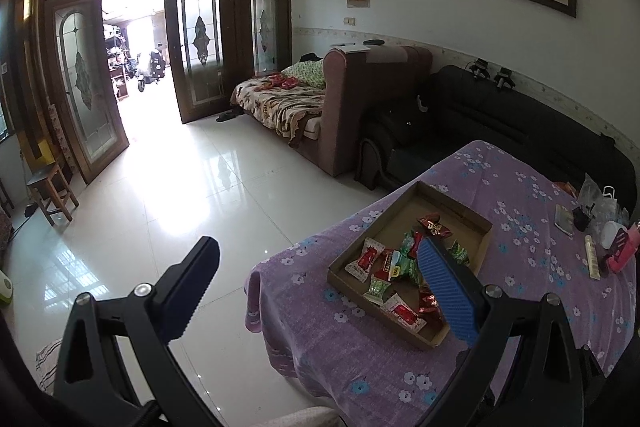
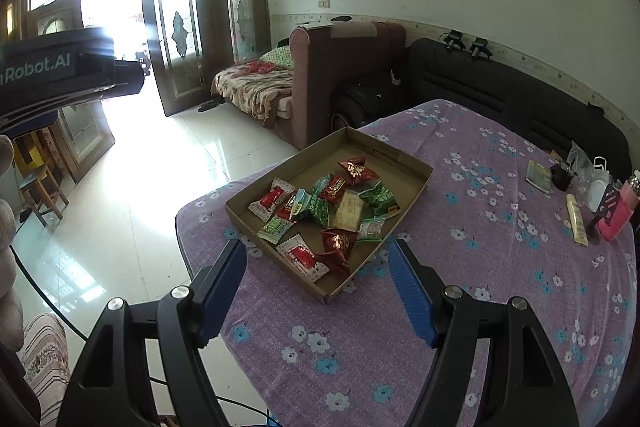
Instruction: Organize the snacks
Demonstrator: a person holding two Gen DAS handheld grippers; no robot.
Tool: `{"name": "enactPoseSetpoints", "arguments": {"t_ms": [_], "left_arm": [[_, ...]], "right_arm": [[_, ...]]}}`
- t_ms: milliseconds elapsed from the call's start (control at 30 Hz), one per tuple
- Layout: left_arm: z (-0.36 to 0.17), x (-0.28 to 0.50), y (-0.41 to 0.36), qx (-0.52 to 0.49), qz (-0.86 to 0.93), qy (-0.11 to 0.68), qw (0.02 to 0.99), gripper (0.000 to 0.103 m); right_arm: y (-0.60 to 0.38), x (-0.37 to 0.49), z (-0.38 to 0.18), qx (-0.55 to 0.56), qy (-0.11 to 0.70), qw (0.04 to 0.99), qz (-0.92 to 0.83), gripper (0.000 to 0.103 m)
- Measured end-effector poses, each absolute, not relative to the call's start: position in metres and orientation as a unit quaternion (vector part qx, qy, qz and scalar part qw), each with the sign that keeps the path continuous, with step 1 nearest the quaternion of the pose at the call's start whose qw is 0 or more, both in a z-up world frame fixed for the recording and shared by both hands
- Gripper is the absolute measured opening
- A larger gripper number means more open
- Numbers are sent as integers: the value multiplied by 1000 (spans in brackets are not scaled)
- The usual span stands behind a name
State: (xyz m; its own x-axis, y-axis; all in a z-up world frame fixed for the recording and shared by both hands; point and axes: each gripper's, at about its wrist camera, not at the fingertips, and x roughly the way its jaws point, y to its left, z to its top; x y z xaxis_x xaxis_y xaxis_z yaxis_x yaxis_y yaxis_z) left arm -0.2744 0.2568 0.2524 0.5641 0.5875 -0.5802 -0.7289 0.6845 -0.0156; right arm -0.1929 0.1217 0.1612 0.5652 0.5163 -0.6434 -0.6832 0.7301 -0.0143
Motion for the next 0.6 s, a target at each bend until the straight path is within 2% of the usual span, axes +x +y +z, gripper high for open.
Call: {"name": "enactPoseSetpoints", "arguments": {"t_ms": [433,600], "left_arm": [[245,-275,272,-127,373,276,877,99],[232,-270,289,-121,395,309,857,99]], "right_arm": [[147,-180,162,-135,327,864,358,73],[158,-164,158,-128,336,868,343,73]]}}
